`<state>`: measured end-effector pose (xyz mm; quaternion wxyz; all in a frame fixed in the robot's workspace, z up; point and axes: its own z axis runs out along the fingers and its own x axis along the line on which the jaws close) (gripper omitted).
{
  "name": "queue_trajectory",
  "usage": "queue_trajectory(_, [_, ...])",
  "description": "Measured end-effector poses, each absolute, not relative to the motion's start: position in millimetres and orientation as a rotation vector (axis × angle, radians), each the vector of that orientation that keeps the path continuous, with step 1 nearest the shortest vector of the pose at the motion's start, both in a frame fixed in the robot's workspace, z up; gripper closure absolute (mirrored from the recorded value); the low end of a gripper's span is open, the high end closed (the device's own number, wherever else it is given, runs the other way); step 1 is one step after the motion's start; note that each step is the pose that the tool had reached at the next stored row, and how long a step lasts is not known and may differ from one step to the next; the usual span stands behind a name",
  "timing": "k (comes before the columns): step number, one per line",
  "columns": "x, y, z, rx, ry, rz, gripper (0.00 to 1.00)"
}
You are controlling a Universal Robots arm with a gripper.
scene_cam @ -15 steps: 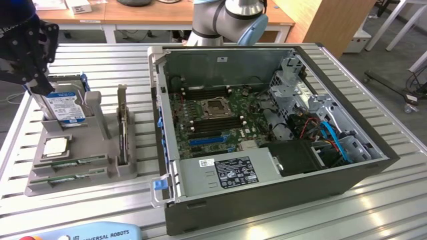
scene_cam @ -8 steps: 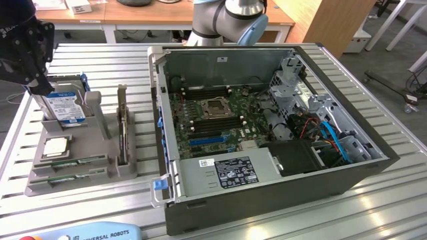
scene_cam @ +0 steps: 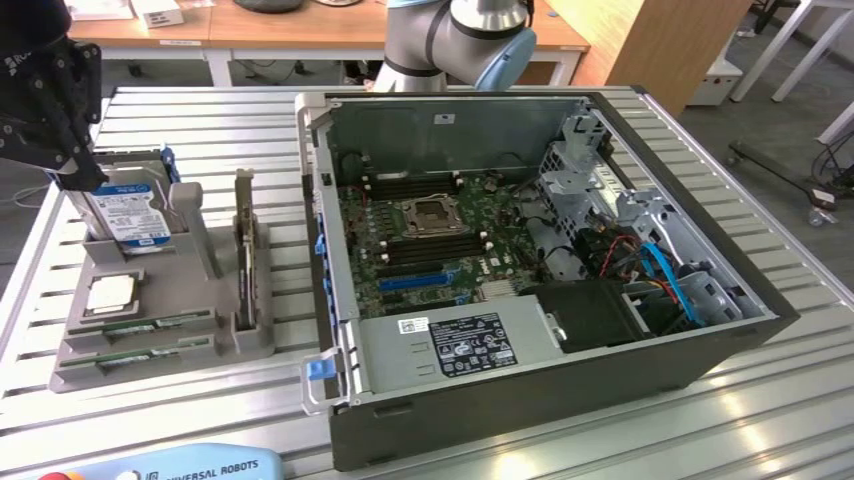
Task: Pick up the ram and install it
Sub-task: 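Pick up the ram and move it above insertion slot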
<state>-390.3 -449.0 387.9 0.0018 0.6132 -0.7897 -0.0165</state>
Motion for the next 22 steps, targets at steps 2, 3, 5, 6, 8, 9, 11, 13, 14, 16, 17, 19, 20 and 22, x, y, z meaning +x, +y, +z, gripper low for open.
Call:
queue_trajectory(2, [-390.3,-448.9,387.8,1.924,-2.478,-0.052,0.90])
queue_trajectory(3, [-390.3,-449.0,387.8,1.924,-2.478,-0.052,0.90])
queue_trajectory(5, [-390.3,-448.9,387.8,1.927,-2.476,-0.052,0.90])
queue_trajectory(6, [-390.3,-448.9,387.7,1.933,-2.471,-0.052,0.90])
queue_trajectory(8, [-390.3,-448.9,387.6,1.957,-2.452,-0.052,0.90])
queue_trajectory(9, [-390.3,-448.9,387.5,1.974,-2.438,-0.052,0.90])
queue_trajectory(11, [-390.3,-448.9,387.3,2.010,-2.408,-0.052,0.90])
queue_trajectory(13, [-390.3,-448.9,387.1,2.038,-2.383,-0.051,0.90])
queue_trajectory(14, [-390.3,-448.9,387.0,2.053,-2.370,-0.051,0.90])
queue_trajectory(16, [-390.2,-449.0,386.7,2.085,-2.340,-0.049,0.90])
queue_trajectory(17, [-390.3,-448.9,386.6,2.102,-2.324,-0.048,0.90])
queue_trajectory(19, [-390.3,-448.9,386.4,2.134,-2.291,-0.044,0.90])
queue_trajectory(20, [-390.3,-448.9,386.3,2.149,-2.274,-0.042,0.90])
queue_trajectory(22, [-390.3,-449.0,386.0,2.179,-2.242,-0.037,0.90])
